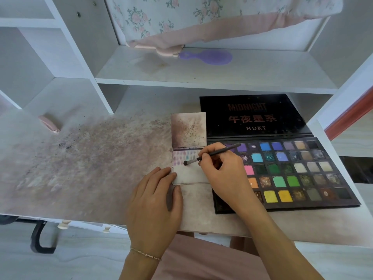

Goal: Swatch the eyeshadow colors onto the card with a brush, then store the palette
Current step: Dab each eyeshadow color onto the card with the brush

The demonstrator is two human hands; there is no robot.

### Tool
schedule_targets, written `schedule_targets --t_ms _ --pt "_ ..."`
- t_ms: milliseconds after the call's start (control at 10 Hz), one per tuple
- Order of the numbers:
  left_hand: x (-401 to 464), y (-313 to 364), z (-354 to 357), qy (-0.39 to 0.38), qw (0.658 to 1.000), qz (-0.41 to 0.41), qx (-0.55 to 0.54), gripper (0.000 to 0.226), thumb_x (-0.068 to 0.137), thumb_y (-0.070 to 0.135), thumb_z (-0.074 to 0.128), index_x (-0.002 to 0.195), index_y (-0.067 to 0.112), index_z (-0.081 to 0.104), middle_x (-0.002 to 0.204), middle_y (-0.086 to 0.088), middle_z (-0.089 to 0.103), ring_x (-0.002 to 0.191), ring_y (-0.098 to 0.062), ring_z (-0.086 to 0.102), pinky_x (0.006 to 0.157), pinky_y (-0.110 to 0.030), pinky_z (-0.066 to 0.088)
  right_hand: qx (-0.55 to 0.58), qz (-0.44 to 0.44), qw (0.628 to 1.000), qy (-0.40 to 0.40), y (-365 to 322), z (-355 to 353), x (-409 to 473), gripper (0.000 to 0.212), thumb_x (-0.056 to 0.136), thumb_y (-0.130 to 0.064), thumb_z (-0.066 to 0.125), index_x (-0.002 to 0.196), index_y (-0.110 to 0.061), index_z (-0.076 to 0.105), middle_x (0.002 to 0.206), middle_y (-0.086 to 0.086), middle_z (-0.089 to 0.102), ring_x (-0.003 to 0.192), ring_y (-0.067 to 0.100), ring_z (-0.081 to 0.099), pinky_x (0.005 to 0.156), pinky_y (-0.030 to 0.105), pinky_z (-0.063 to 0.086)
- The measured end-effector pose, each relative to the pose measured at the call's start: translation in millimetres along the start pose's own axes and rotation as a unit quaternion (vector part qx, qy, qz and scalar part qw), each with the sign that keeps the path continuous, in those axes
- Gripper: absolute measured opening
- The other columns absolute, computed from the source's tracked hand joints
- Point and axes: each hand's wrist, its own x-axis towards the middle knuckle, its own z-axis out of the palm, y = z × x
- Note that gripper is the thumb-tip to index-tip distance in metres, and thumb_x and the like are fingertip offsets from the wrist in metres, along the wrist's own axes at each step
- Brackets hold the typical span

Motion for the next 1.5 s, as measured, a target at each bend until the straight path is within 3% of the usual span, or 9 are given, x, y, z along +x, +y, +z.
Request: schedule_targets --t_ms 200,500,600,700,800,1100,1200,1300,1500 --pt "0.0 -0.1 0.3 0.000 1.000 0.000 0.000 0.036 0.083 0.031 0.044 0.100 0.012 0.069 0.109 -0.002 0.067 0.107 -0.022 0.061 0.093 -0.038 0.047 0.002 0.003 1.000 0.005 -0.5 0.7 0.3 0.021 0.088 -0.015 0.051 0.076 -0.033 0.051 0.074 0.006 0.063 0.075 0.019 0.059 0.066 0.030 0.050" --pt "-0.1 -0.4 -0.5 -0.010 1.000 -0.001 0.000 0.037 0.083 0.032 0.044 0.101 0.012 0.069 0.109 -0.002 0.068 0.108 -0.022 0.061 0.092 -0.038 0.048 0.008 0.000 1.000 0.001 -0.5 -0.4 0.5 0.019 0.087 -0.015 0.052 0.075 -0.029 0.053 0.071 0.007 0.063 0.072 0.020 0.059 0.061 0.031 0.050" --pt "-0.1 -0.2 -1.2 -0.011 1.000 -0.003 -0.002 0.037 0.083 0.032 0.043 0.101 0.013 0.069 0.109 -0.001 0.067 0.108 -0.021 0.061 0.092 -0.039 0.049 0.026 -0.014 0.999 0.021 -2.4 -2.3 -0.3 0.020 0.088 -0.013 0.051 0.078 -0.030 0.054 0.072 0.004 0.063 0.073 0.019 0.061 0.063 0.029 0.052" --pt "0.4 -0.1 -1.3 -0.010 1.000 -0.003 -0.003 0.037 0.083 0.032 0.043 0.101 0.013 0.069 0.109 -0.001 0.067 0.107 -0.021 0.061 0.092 -0.038 0.048 0.082 -0.028 0.995 0.041 -5.9 -8.1 -1.4 0.024 0.089 -0.007 0.050 0.086 -0.029 0.058 0.079 -0.007 0.064 0.076 0.005 0.063 0.067 0.015 0.051" --pt "0.7 0.1 -0.9 -0.009 1.000 -0.004 -0.006 0.037 0.083 0.033 0.043 0.100 0.012 0.069 0.109 -0.002 0.068 0.107 -0.022 0.061 0.092 -0.038 0.048 0.093 -0.038 0.994 0.052 -7.8 -18.1 -5.0 0.028 0.091 -0.005 0.048 0.090 -0.030 0.060 0.085 -0.010 0.066 0.080 0.002 0.064 0.072 0.013 0.050" --pt "0.2 -0.9 1.0 -0.002 1.000 -0.003 -0.007 0.038 0.083 0.033 0.043 0.100 0.011 0.069 0.109 -0.003 0.067 0.105 -0.024 0.061 0.091 -0.039 0.048 0.056 -0.022 0.988 0.144 9.6 -62.3 -32.4 0.032 0.089 -0.002 0.051 0.081 -0.033 0.060 0.074 -0.005 0.065 0.068 0.011 0.060 0.060 0.019 0.050" --pt "0.1 -1.5 2.5 0.006 1.000 0.000 -0.005 0.037 0.083 0.032 0.043 0.099 0.011 0.069 0.108 -0.003 0.067 0.104 -0.024 0.061 0.090 -0.040 0.049 0.025 -0.025 0.984 0.175 17.0 -78.2 -38.8 0.032 0.089 -0.002 0.049 0.082 -0.032 0.057 0.075 -0.008 0.064 0.069 0.004 0.060 0.059 0.009 0.047" --pt "0.4 -1.2 2.7 0.010 1.000 -0.003 -0.003 0.038 0.083 0.034 0.042 0.098 0.012 0.069 0.108 -0.002 0.067 0.104 -0.023 0.061 0.089 -0.040 0.050 0.013 -0.011 0.981 0.195 24.6 -90.7 -43.7 0.027 0.092 -0.008 0.046 0.084 -0.033 0.055 0.075 -0.011 0.066 0.078 0.000 0.064 0.065 0.011 0.050" --pt "0.0 -2.0 3.0 0.011 1.000 -0.001 -0.001 0.039 0.083 0.034 0.042 0.099 0.012 0.069 0.108 -0.003 0.067 0.105 -0.024 0.061 0.091 -0.036 0.045 -0.042 -0.024 0.973 0.224 32.7 -102.0 -50.5 0.022 0.089 -0.017 0.049 0.086 -0.039 0.052 0.084 -0.013 0.061 0.076 -0.004 0.061 0.053 0.009 0.048"
